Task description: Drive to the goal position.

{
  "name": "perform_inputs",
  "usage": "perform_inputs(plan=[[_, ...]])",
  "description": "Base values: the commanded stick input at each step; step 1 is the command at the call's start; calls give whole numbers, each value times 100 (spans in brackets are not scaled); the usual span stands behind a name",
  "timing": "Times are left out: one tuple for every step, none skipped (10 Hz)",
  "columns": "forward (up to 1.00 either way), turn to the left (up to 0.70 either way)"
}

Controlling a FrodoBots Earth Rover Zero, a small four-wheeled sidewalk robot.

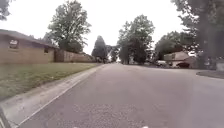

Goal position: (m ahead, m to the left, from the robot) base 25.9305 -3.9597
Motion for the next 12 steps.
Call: perform_inputs(plan=[[69,0],[70,0],[70,0],[70,0],[70,0],[70,0],[70,0],[70,0],[70,0],[70,0],[70,0],[70,0]])
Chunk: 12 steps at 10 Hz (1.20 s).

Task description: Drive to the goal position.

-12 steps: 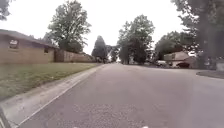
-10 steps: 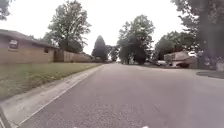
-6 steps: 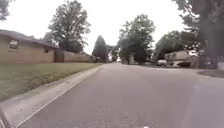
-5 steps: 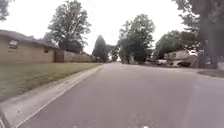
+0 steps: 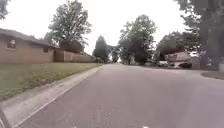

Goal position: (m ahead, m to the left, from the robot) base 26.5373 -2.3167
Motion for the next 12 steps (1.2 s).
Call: perform_inputs(plan=[[70,0],[70,0],[70,0],[70,0],[70,0],[70,0],[70,0],[70,0],[70,0],[70,0],[70,0],[70,0]])
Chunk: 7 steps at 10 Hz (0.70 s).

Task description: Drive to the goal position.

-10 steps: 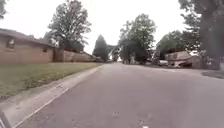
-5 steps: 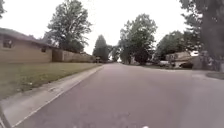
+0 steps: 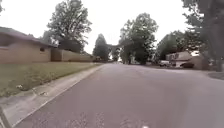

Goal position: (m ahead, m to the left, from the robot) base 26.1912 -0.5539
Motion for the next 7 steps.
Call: perform_inputs(plan=[[70,0],[70,0],[70,0],[70,0],[70,0],[70,0],[70,0]])
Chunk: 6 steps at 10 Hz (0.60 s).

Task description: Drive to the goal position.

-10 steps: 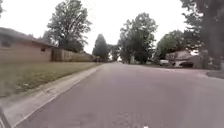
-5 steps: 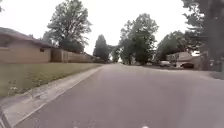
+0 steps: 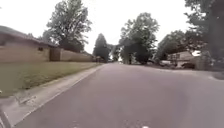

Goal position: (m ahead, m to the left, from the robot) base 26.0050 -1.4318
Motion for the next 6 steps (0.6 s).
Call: perform_inputs(plan=[[70,0],[70,0],[70,0],[70,0],[70,0],[70,0]])
